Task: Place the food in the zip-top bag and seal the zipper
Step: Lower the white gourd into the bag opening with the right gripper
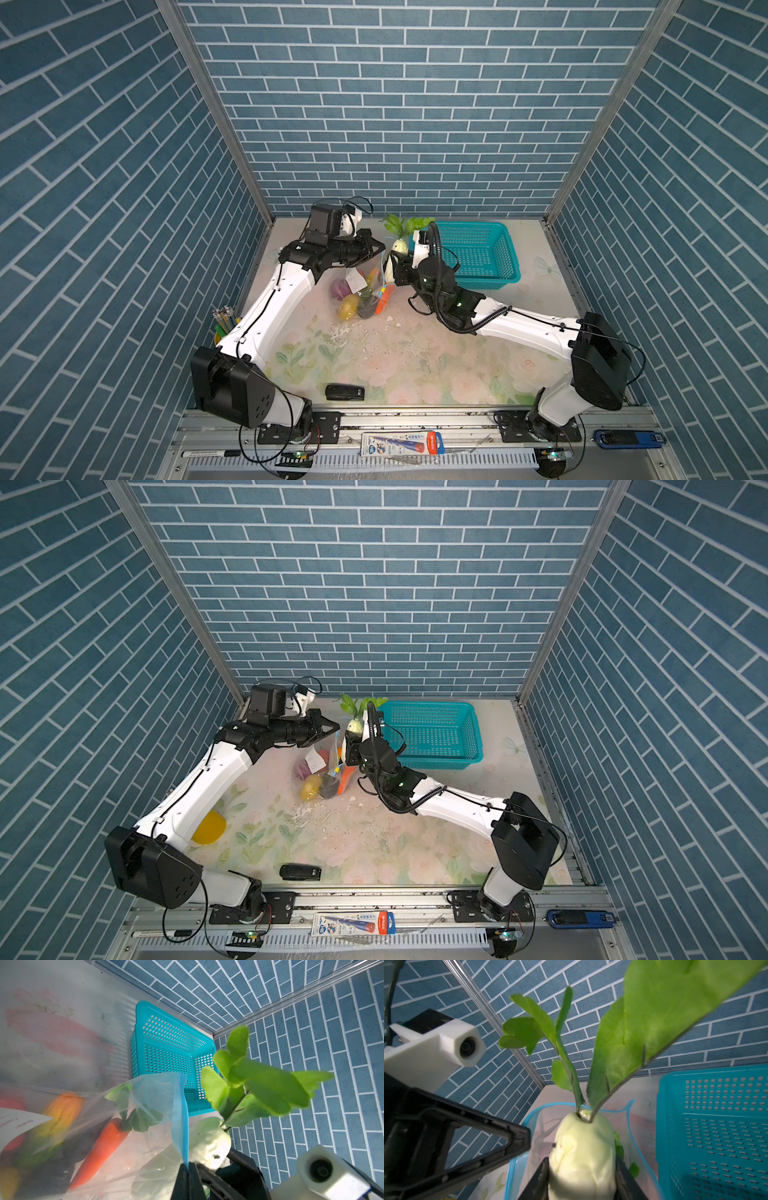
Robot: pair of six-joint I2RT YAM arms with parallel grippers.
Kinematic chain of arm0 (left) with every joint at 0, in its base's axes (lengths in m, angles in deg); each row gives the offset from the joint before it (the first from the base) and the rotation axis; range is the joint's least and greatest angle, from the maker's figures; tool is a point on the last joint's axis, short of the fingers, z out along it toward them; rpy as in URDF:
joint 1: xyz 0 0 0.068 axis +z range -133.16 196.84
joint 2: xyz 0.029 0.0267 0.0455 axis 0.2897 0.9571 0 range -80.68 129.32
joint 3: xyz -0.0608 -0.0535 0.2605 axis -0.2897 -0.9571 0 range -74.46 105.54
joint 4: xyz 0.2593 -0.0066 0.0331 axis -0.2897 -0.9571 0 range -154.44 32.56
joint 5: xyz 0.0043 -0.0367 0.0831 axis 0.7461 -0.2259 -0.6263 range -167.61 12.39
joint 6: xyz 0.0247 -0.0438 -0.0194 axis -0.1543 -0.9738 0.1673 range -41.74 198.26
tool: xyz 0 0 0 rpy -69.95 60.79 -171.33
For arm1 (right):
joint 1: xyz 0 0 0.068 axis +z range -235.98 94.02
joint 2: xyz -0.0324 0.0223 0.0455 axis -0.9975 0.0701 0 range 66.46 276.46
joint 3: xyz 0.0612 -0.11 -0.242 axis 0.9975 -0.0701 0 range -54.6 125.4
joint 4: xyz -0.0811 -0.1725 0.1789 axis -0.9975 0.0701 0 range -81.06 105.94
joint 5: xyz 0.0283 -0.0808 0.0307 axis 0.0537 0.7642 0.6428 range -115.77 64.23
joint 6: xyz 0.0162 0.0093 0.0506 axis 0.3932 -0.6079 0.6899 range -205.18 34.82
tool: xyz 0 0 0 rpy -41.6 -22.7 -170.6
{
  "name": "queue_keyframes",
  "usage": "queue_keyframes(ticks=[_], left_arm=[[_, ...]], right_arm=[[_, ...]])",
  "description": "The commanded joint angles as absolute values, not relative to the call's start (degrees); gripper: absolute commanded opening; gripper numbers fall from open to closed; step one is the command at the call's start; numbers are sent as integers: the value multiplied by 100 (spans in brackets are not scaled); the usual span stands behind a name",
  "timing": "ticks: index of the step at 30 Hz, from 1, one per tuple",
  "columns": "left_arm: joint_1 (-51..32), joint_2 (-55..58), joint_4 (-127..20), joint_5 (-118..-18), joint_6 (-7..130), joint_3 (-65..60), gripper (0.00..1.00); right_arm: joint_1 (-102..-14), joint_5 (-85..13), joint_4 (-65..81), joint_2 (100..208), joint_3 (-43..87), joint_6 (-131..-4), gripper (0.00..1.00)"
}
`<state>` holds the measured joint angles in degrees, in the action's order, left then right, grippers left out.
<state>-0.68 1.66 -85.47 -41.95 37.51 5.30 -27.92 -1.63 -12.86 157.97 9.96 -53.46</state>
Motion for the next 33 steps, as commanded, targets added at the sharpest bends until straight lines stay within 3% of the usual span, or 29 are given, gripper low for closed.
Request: queue_keyframes(ticks=[1, 33], left_arm=[[-45, 98, -8504, -4197, 3757, 692, 0], [-43, 184, -8486, -4157, 3746, 783, 0]], right_arm=[[-2736, -251, -1350, 15714, 819, -5159, 45], [-2718, -809, -903, 15833, 880, -5461, 56]])
